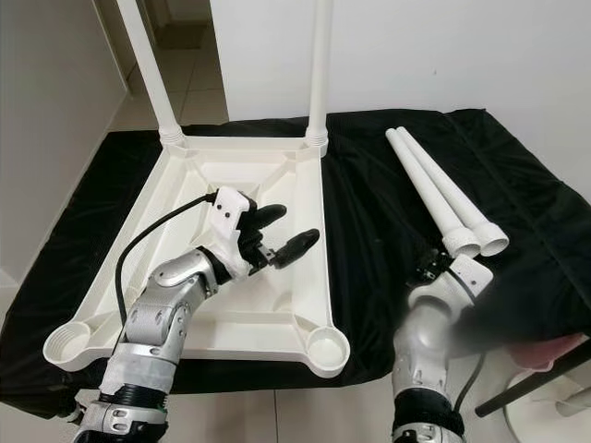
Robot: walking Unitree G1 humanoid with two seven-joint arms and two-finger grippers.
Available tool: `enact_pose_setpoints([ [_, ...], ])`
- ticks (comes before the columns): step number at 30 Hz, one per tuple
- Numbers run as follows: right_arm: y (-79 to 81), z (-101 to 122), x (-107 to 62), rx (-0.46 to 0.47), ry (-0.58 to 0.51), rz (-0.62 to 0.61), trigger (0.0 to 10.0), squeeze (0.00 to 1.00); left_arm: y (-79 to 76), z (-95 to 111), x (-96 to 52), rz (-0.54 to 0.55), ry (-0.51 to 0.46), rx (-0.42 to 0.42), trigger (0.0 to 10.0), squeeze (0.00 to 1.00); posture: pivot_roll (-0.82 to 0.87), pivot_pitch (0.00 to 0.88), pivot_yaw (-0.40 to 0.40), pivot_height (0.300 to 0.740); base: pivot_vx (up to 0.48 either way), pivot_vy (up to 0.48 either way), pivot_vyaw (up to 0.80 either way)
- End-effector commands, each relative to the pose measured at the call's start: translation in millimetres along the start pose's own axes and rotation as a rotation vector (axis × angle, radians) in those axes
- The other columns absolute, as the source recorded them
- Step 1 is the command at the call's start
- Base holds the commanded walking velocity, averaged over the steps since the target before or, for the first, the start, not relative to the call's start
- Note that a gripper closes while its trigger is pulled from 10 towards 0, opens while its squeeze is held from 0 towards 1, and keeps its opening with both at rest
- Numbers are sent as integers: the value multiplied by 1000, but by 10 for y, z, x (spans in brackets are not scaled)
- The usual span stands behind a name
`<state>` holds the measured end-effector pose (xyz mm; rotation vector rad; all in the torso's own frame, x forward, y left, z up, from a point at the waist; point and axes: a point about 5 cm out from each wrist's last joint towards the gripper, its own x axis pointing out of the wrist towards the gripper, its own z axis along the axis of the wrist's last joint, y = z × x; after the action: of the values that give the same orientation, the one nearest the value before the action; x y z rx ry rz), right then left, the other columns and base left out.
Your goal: Building children table
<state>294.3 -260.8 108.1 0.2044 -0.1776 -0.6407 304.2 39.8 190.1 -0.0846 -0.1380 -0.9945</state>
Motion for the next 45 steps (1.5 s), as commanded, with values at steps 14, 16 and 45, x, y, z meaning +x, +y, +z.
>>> enact_pose_setpoints([
  [14,32,83,153,36,4,80,10000,0,85,-56,-17,255,43,-27,10000,0,-69,63,112,740,0,0,0],
  [16,85,88,183,57,19,124,10000,0,67,-53,3,247,45,-31,10000,0,-68,69,117,740,0,0,0],
  [45,289,196,418,65,63,327,10000,0,58,0,19,256,43,-33,10000,0,-46,72,116,740,0,0,0],
])
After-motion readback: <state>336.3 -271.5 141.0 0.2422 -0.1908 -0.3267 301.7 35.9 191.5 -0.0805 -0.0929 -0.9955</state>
